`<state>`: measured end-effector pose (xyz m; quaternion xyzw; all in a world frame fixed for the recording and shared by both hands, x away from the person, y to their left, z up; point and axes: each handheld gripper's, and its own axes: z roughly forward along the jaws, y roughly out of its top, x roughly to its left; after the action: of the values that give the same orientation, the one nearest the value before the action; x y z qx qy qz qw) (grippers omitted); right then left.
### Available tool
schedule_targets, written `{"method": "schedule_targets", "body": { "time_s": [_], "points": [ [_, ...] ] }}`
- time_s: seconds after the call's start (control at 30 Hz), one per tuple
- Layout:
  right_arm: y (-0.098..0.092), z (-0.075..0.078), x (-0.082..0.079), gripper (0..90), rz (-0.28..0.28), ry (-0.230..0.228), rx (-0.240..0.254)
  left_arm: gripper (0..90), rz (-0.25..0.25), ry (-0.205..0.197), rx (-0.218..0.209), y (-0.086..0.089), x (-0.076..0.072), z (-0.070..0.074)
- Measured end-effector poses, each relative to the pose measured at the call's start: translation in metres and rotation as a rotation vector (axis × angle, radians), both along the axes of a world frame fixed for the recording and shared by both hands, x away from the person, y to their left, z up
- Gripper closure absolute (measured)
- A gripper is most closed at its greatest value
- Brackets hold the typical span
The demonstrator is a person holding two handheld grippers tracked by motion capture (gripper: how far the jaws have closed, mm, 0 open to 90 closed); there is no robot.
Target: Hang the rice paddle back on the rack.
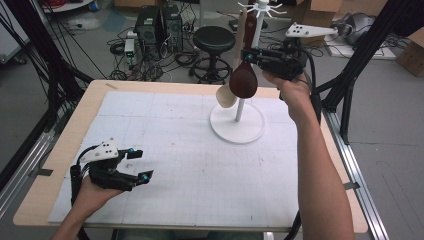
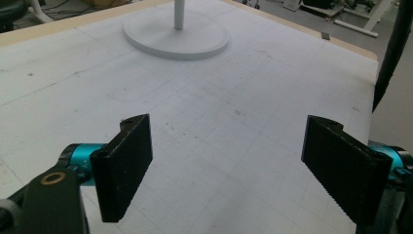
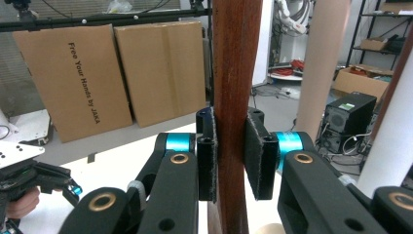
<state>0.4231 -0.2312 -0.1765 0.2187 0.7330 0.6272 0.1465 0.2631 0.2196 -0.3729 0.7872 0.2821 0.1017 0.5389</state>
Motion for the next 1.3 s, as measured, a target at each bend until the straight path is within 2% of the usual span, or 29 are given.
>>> {"method": "schedule_targets", "body": {
  "time_s": [0.13, 0.73, 1.03, 1.3],
  "points": [
    [-0.001, 0.004, 0.005, 77.6, -0.015, 0.009, 0.007, 19.4, 0.006, -0.003, -0.002, 0.003, -0.001, 0.000],
    [-0.009, -0.005, 0.021, 77.4, -0.076, 0.057, 0.011, 19.3, 0.009, -0.002, -0.002, 0.005, -0.002, 0.001],
    [-0.009, -0.007, 0.026, 76.5, -0.120, 0.060, 0.005, 19.3, 0.007, -0.003, -0.004, 0.006, 0.000, 0.000],
    [-0.011, -0.009, 0.020, 67.0, -0.151, 0.059, -0.012, 19.3, 0.009, 0.000, -0.001, 0.005, 0.000, 0.000]
  ]
}}
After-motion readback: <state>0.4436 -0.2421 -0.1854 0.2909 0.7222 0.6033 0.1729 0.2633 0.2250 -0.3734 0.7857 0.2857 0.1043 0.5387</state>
